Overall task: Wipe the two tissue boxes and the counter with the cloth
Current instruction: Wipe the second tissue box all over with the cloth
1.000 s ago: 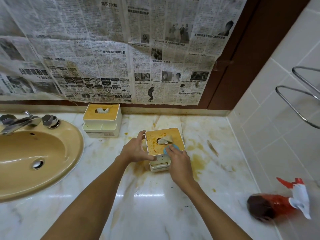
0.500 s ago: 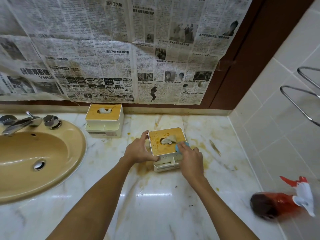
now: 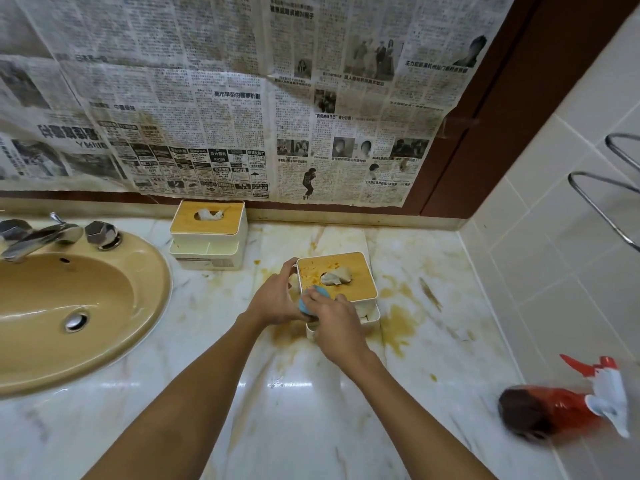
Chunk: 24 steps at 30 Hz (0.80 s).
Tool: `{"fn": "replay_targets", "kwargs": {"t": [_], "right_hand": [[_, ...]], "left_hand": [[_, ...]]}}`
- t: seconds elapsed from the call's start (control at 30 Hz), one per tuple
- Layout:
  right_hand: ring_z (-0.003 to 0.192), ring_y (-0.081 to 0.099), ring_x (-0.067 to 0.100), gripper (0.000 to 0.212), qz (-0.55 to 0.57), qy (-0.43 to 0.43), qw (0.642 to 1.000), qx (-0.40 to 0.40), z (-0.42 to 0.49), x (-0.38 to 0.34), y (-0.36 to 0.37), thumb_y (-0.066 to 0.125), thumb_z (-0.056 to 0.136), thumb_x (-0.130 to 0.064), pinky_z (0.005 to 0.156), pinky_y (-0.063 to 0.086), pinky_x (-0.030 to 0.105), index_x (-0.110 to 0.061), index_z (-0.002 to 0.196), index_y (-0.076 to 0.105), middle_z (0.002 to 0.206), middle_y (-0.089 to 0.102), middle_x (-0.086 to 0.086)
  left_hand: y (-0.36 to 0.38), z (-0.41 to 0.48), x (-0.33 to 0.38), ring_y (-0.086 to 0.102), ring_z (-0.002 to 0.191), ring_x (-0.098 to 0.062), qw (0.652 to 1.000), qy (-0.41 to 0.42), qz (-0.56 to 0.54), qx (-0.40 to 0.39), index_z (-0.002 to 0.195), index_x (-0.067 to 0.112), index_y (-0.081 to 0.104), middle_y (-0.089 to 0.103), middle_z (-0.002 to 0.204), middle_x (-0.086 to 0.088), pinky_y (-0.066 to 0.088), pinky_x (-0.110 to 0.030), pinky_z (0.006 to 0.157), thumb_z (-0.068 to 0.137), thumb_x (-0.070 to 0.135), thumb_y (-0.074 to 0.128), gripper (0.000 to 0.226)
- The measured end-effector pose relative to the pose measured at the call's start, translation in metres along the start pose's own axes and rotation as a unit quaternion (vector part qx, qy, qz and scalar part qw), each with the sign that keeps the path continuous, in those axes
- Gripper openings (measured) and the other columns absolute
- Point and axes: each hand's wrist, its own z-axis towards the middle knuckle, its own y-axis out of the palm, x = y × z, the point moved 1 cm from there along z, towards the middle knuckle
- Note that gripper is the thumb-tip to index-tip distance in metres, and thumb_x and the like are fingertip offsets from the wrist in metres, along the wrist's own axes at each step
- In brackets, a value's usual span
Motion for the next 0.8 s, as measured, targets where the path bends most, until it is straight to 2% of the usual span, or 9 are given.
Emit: {"fn": "replay_targets", "kwargs": {"t": [0.07, 0.2, 0.33, 0.47, 0.53, 0.7, 0.77, 0.8], "right_hand": [[0.103, 0.049, 0.028, 0.063, -0.002, 0.007, 1.0, 0.0, 0.005, -0.003, 0.002, 0.056, 0.087, -0.003, 0.093, 0.045, 0.039, -0.028, 0.145, 0.05, 0.158, 0.04, -0.013], [0.106, 0.049, 0.028, 0.064, -0.019, 0.018, 1.0, 0.006, 0.004, -0.006, 0.002, 0.056, 0.089, -0.003, 0.094, 0.044, 0.039, -0.028, 0.147, 0.047, 0.16, 0.037, -0.012], [0.102, 0.051, 0.029, 0.064, -0.049, 0.012, 0.999, 0.012, -0.005, 0.007, -0.004, 0.052, 0.088, 0.0, 0.089, 0.044, 0.038, -0.028, 0.146, 0.048, 0.159, 0.039, -0.012], [0.089, 0.059, 0.031, 0.074, -0.063, 0.044, 0.994, 0.082, -0.012, 0.047, -0.004, 0.06, 0.073, 0.011, 0.079, 0.05, 0.038, -0.026, 0.137, 0.06, 0.146, 0.056, -0.008], [0.087, 0.061, 0.032, 0.074, -0.076, 0.064, 0.991, 0.089, -0.012, 0.056, -0.003, 0.064, 0.071, 0.011, 0.076, 0.051, 0.038, -0.025, 0.136, 0.061, 0.145, 0.058, -0.007], [0.094, 0.055, 0.03, 0.07, -0.058, 0.037, 0.997, 0.026, -0.007, 0.027, -0.004, 0.051, 0.08, 0.007, 0.087, 0.048, 0.039, -0.026, 0.142, 0.051, 0.154, 0.046, -0.012], [0.092, 0.056, 0.031, 0.062, -0.016, 0.002, 1.0, -0.012, -0.002, 0.016, -0.008, 0.05, 0.079, 0.004, 0.085, 0.05, 0.042, -0.024, 0.133, 0.059, 0.146, 0.055, -0.009], [0.091, 0.058, 0.032, 0.055, 0.028, -0.012, 0.999, -0.024, 0.002, 0.012, -0.014, 0.05, 0.077, 0.001, 0.082, 0.052, 0.042, -0.023, 0.123, 0.066, 0.132, 0.065, -0.004]], "left_hand": [[0.001, 0.001, -0.002, 0.06, 0.094, 0.0, 1.0, -0.001, -0.002, 0.001, 0.154, 0.029, 0.026, 0.057, 0.137, 0.016, 0.045, -0.014, 0.077, 0.052, 0.035, 0.101, 0.127], [0.002, 0.0, -0.004, 0.062, 0.095, -0.007, 1.0, -0.008, -0.004, 0.006, 0.154, 0.035, 0.024, 0.055, 0.136, 0.022, 0.055, -0.034, 0.083, 0.048, 0.044, 0.098, 0.129], [0.003, -0.002, -0.002, 0.058, 0.095, -0.002, 1.0, -0.026, 0.002, 0.006, 0.155, 0.037, 0.021, 0.053, 0.136, 0.026, 0.053, -0.031, 0.08, 0.051, 0.042, 0.096, 0.127], [0.003, -0.003, -0.002, 0.059, 0.101, -0.014, 1.0, -0.028, -0.003, 0.006, 0.154, 0.037, 0.021, 0.05, 0.135, 0.024, 0.053, -0.033, 0.085, 0.05, 0.045, 0.096, 0.129], [0.003, -0.002, -0.002, 0.059, 0.102, -0.016, 1.0, -0.026, -0.004, 0.008, 0.154, 0.036, 0.022, 0.05, 0.134, 0.023, 0.055, -0.037, 0.087, 0.05, 0.045, 0.097, 0.129], [0.005, 0.0, -0.001, 0.063, 0.096, -0.02, 1.0, -0.02, -0.015, 0.011, 0.153, 0.033, 0.024, 0.053, 0.134, 0.021, 0.056, -0.044, 0.088, 0.049, 0.038, 0.094, 0.125], [0.005, 0.002, -0.003, 0.064, 0.094, -0.024, 1.0, -0.012, -0.018, 0.01, 0.152, 0.032, 0.025, 0.055, 0.132, 0.02, 0.056, -0.046, 0.088, 0.05, 0.032, 0.095, 0.124], [0.005, 0.003, -0.004, 0.064, 0.094, -0.022, 1.0, -0.011, -0.021, 0.01, 0.153, 0.031, 0.025, 0.056, 0.133, 0.018, 0.056, -0.045, 0.088, 0.05, 0.033, 0.096, 0.125]]}}
